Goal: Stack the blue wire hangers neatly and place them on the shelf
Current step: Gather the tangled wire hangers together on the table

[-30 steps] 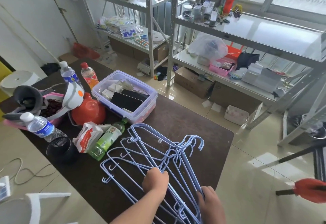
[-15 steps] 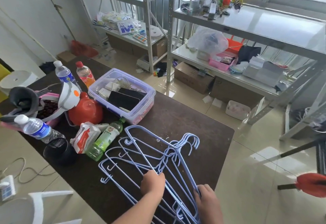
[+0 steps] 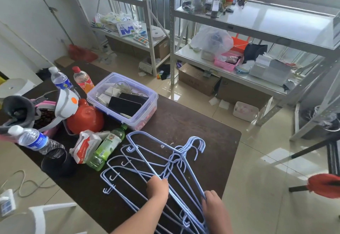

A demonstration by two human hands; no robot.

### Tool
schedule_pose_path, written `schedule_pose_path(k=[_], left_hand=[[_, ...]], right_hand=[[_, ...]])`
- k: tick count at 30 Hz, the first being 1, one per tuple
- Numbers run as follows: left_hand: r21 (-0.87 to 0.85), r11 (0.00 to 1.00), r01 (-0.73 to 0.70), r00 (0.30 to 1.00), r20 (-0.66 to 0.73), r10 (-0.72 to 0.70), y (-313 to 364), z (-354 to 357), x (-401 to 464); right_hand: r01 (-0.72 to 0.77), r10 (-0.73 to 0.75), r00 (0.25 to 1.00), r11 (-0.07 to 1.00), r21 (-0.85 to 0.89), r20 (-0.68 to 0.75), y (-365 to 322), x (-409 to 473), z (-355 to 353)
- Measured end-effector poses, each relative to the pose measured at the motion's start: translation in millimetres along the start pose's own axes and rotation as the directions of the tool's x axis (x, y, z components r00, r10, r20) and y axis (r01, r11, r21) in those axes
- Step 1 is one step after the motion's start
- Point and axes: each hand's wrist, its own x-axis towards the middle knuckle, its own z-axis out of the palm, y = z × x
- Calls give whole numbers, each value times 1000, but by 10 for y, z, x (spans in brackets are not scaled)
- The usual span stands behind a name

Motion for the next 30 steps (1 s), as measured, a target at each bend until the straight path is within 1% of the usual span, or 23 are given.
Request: schedule_pose_path(k=[3, 5, 8, 11, 13, 16, 19, 23, 26, 28, 29, 30], left_hand=[[-34, 999, -37, 999, -13, 37, -14, 36, -29], [-53, 997, -62, 998, -26, 60, -29, 63, -53], [-72, 996, -58, 998, -34, 56, -68, 114, -84], [-114, 993, -39, 999, -31, 36, -8, 19, -268], [-141, 989, -48, 999, -30, 45, 37, -59, -370], [-188, 981, -42, 999, -17, 39, -3, -94, -397], [-194, 980, -35, 999, -43, 27, -134, -76, -309], [-158, 987, -13, 998, -56, 5, -189, -176, -368], [-156, 988, -1, 998, -61, -9, -191, -238, -433], [-147, 989, 18, 999, -40, -24, -212, -235, -431], [-144, 989, 26, 999, -28, -30, -233, -223, -422], [-141, 989, 32, 999, -23, -36, -261, -199, -398]], right_hand=[[19, -19, 1000, 1000, -1, 19, 15, -15, -42], [60, -61, 998, 998, -15, -36, 43, -14, -75], [89, -90, 991, 996, -14, -97, 102, -33, -64], [58, -57, 983, 998, 3, -173, 133, -63, -1], [58, -52, 981, 998, 23, -187, 102, -81, 12], [45, -38, 986, 998, 38, -165, 104, -69, 55], [7, 6, 988, 996, 84, -157, 175, -6, 198], [59, -59, 994, 998, -9, -95, 166, -27, 248], [161, -165, 969, 986, -40, -182, 136, -56, 214], [249, -258, 935, 966, -67, -245, 87, -73, 144], [287, -297, 920, 955, -78, -254, 76, -81, 129], [286, -292, 924, 956, -63, -248, 74, -88, 132]])
